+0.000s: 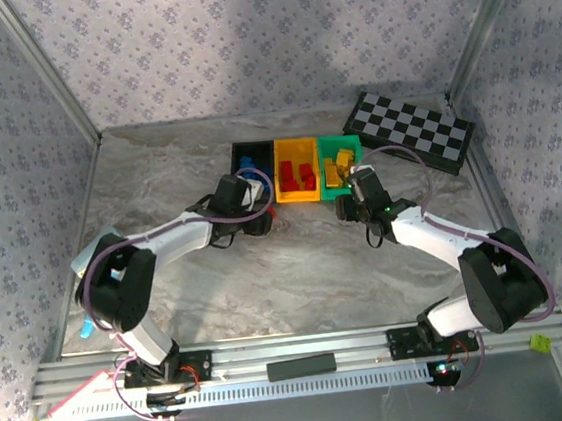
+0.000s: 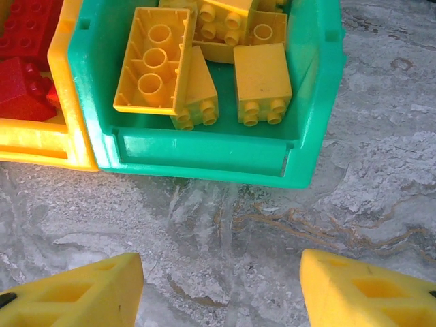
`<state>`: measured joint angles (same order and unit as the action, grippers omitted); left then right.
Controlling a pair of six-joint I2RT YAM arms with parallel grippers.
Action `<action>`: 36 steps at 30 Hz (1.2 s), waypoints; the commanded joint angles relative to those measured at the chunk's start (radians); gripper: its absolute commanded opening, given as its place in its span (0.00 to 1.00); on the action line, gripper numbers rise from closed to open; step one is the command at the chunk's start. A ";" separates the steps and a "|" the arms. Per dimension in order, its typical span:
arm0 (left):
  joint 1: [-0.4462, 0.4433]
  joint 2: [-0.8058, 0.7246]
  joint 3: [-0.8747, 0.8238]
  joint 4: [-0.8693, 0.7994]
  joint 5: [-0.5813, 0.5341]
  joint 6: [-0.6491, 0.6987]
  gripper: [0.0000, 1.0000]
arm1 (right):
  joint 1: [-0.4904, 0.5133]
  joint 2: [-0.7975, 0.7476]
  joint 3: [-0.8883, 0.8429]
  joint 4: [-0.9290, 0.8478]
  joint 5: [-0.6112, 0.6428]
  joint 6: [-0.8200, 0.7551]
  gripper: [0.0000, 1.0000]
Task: Sort the legos into containers by color
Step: Pick up the lego from the center of the table.
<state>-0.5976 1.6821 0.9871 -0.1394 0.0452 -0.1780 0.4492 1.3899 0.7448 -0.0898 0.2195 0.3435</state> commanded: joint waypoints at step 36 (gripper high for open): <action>-0.088 -0.045 0.196 -0.153 -0.071 -0.014 0.05 | -0.014 0.032 0.008 0.017 -0.019 0.022 0.63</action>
<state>-0.6830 1.6653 1.1431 -0.2642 0.0006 -0.1665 0.4389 1.4147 0.7444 -0.0776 0.2081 0.3508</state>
